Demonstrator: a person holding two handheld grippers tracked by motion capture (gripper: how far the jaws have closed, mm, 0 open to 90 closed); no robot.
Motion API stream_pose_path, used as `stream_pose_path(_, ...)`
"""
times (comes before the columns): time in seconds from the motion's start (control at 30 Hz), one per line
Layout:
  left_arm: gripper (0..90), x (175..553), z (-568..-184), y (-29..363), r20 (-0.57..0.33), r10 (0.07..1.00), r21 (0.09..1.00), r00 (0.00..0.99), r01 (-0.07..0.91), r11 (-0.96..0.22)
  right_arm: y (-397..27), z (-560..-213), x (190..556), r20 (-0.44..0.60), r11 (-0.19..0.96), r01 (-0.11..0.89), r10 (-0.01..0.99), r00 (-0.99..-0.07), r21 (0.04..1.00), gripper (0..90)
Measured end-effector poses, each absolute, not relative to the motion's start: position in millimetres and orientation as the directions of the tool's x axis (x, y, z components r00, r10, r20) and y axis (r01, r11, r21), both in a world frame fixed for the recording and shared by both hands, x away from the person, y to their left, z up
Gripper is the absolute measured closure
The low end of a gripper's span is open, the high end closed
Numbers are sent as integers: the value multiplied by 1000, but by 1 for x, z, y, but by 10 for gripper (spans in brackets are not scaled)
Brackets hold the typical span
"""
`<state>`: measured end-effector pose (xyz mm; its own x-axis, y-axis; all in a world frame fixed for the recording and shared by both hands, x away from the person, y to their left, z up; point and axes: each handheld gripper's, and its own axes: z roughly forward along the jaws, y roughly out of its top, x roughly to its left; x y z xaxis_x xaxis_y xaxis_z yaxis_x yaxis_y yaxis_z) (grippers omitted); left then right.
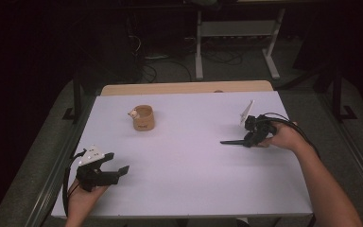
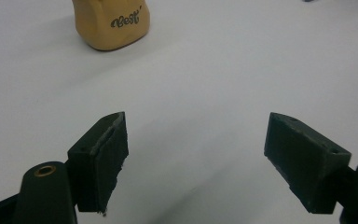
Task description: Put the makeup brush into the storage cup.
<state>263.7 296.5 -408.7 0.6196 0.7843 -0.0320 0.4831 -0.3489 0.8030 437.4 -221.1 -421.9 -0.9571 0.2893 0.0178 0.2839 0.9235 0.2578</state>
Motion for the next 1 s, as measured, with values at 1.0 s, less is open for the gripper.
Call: stream_pose_path(1.0,218,265,-409,292,-42,778,805,627,482,-346,-220,-402,433,13,890,302,317,-948,340,732)
